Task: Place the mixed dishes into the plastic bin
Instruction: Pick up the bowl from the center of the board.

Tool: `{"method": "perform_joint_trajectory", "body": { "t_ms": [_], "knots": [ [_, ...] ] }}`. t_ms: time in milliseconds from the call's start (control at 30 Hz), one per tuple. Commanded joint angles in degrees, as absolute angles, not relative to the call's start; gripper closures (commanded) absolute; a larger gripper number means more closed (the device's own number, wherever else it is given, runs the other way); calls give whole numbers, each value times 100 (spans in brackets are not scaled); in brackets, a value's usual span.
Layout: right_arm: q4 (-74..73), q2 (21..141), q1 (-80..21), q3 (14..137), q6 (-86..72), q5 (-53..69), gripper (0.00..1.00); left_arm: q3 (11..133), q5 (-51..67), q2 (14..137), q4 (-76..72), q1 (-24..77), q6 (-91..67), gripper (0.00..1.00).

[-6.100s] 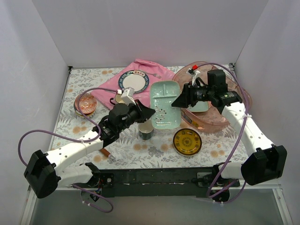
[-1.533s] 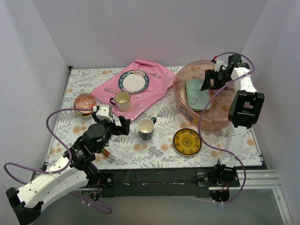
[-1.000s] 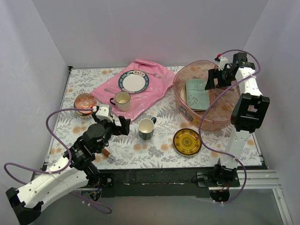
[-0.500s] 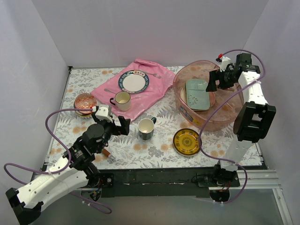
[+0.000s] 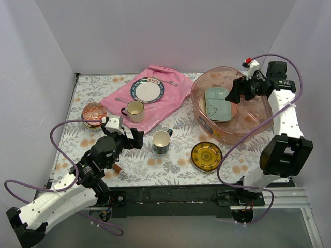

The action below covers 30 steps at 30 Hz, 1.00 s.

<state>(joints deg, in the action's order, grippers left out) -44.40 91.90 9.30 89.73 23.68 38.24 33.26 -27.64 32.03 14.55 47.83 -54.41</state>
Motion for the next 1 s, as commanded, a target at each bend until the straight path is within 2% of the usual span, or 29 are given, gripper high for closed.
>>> {"method": "perform_joint_trajectory", "body": {
  "t_ms": [0,133,333,600,967],
  "knots": [
    [-3964,8500,940,8561,2303,4780,5,3349,-2804,3182,1406,4764,-5414,2],
    [-3578,7895,940,7991,2277,5710,5,3331,-2795,3190,1380,4764,-5432,2],
    [-2963,7261,940,7190,2145,6476,5,3349,-2777,3173,1467,4764,-5580,2],
    [-1750,6540,940,5777,1828,7233,4,3673,-2602,2892,1907,4764,-6345,2],
    [-1204,6231,940,4949,2021,7725,4,4341,-2882,2926,2557,4764,-7093,2]
  ]
}}
